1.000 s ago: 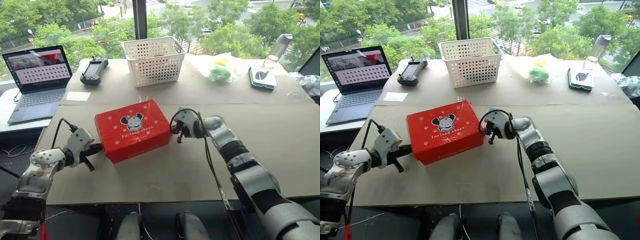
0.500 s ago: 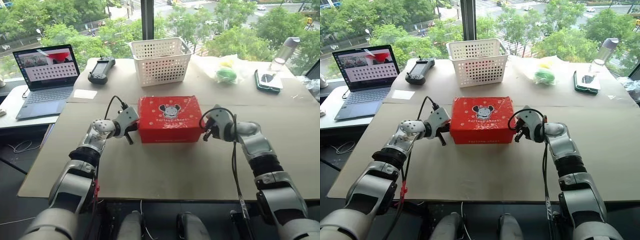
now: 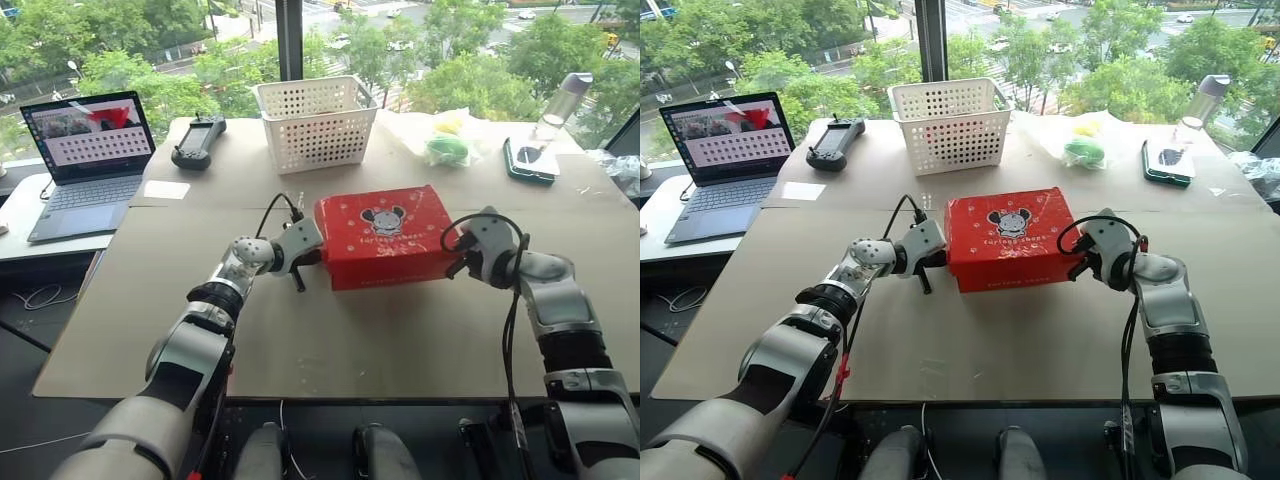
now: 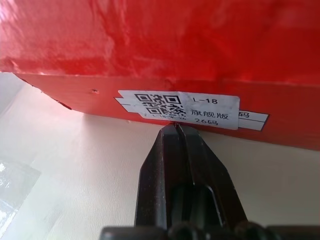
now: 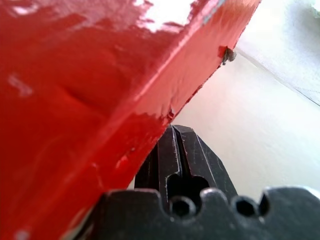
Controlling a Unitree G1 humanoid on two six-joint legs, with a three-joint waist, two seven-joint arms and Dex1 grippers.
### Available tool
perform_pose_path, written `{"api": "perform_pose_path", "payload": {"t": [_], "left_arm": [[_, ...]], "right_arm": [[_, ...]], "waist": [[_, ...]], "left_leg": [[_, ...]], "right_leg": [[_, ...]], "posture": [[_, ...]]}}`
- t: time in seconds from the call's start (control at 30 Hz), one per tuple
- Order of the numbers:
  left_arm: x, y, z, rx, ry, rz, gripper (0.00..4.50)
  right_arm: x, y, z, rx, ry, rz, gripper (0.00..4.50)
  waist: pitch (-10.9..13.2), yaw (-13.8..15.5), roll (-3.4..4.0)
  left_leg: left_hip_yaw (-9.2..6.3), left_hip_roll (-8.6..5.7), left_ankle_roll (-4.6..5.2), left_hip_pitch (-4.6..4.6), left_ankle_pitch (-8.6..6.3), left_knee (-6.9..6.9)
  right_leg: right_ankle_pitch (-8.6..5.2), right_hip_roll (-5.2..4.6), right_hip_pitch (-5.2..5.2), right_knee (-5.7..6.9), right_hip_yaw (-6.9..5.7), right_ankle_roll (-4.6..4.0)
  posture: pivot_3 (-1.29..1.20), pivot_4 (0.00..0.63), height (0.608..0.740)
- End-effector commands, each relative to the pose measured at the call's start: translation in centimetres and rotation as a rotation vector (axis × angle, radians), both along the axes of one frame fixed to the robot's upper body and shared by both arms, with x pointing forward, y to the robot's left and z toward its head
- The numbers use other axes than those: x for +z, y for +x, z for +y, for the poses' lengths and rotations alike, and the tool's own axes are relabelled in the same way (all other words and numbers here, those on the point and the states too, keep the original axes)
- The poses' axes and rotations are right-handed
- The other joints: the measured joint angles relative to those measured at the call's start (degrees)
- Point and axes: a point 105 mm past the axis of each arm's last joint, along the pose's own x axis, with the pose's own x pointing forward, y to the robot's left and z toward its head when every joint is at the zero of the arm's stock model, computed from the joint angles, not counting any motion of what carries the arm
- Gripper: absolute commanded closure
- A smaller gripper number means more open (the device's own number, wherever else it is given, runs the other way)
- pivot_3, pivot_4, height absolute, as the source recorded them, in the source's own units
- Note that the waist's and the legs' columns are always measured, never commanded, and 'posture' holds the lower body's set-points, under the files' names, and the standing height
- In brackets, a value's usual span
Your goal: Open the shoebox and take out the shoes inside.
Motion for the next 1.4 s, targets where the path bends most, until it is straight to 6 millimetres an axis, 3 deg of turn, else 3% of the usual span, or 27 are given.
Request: {"api": "perform_pose_path", "payload": {"t": [0.03,0.37,0.53,0.67,0.8,0.9,0.97,1.07,1.13,1.23,1.4], "left_arm": [[1.0,0.3,-0.4,-0.011,0.008,-0.039,4.5],[2.9,1.1,2.2,0.048,-0.025,-0.11,4.5],[5.2,1.0,5.9,0.087,-0.108,-0.154,4.5],[5.8,-0.2,7.6,0.078,-0.179,-0.154,4.5],[5.8,-2.4,9.2,0.092,-0.286,-0.14,4.5],[5.3,-4.7,10.3,0.124,-0.371,-0.107,4.5],[4.9,-6.0,11.0,0.155,-0.418,-0.088,4.5],[4.8,-8.0,12.4,0.238,-0.494,-0.083,4.5],[5.1,-8.8,12.6,0.266,-0.536,-0.071,4.5],[5.1,-9.7,12.2,0.26,-0.533,-0.048,4.5],[7.2,-11.0,11.4,0.188,-0.533,-0.072,4.5]], "right_arm": [[2.0,0.1,1.5,0.058,0.018,-0.066,4.43],[0.0,-0.1,-0.2,0.017,-0.037,0.013,4.43],[-0.2,0.2,-1.8,-0.039,-0.042,0.018,4.43],[0.9,0.2,-3.8,-0.106,-0.067,-0.007,4.43],[3.5,-2.0,-5.8,-0.124,-0.118,-0.042,4.43],[5.4,-4.8,-5.8,-0.087,-0.112,-0.031,4.43],[5.5,-7.0,-5.7,-0.06,-0.13,0.024,4.43],[4.1,-11.5,-4.6,0.033,-0.162,0.191,4.43],[3.4,-13.6,-2.3,0.113,-0.112,0.26,4.43],[3.1,-13.9,0.8,0.148,-0.004,0.247,4.43],[1.2,-11.8,4.7,0.078,0.128,0.218,4.43]], "waist": [[0.0,-0.1,0.0],[0.0,-1.0,-0.01],[0.0,-1.1,-0.01],[0.0,-1.0,-0.01],[0.0,-0.8,0.0],[0.0,-0.8,0.0],[0.0,-0.7,0.01],[0.0,-0.5,0.01],[0.0,-0.5,0.0],[0.0,-0.9,-0.06],[0.0,-1.0,-0.16]], "left_leg": [[-0.01,0.0,0.0,0.0,0.0,0.01],[-0.02,0.02,0.0,-0.01,0.0,0.1],[-0.03,0.04,0.0,-0.02,0.0,0.09],[-0.01,0.04,0.0,-0.01,0.0,0.09],[0.0,0.04,0.0,-0.03,0.0,0.08],[-0.03,0.07,0.03,-0.05,-0.02,0.04],[-0.04,0.08,0.03,-0.03,-0.03,0.04],[-0.06,0.1,0.03,0.07,-0.03,0.07],[-0.16,0.17,0.02,0.32,-0.04,0.08],[-0.43,0.19,-0.26,0.82,-0.21,0.08],[-0.52,0.17,-0.6,1.05,-0.42,0.05]], "right_leg": [[0.0,0.0,0.0,0.02,0.0,0.0],[0.03,0.02,0.0,0.05,0.0,0.01],[0.03,0.03,-0.01,0.05,0.0,0.0],[0.07,0.0,0.0,0.05,0.0,-0.07],[0.11,-0.01,0.0,0.05,0.02,-0.14],[0.13,-0.01,-0.01,0.03,0.01,-0.2],[0.14,-0.02,0.0,0.02,0.02,-0.22],[0.0,-0.01,0.11,0.02,0.01,0.01],[-0.03,0.0,0.38,-0.02,-0.02,0.0],[-0.23,-0.01,0.87,-0.09,-0.01,-0.38],[-0.24,-0.08,1.04,-0.28,-0.04,-0.39]], "posture": [[0.0,0.15,0.733],[0.0,0.15,0.733],[0.0,0.15,0.733],[0.0,0.15,0.733],[0.0,0.15,0.733],[0.0,0.15,0.733],[0.0,0.15,0.733],[0.0,0.15,0.733],[0.0,0.15,0.733],[0.0,0.15,0.733],[0.0,0.15,0.733]]}}
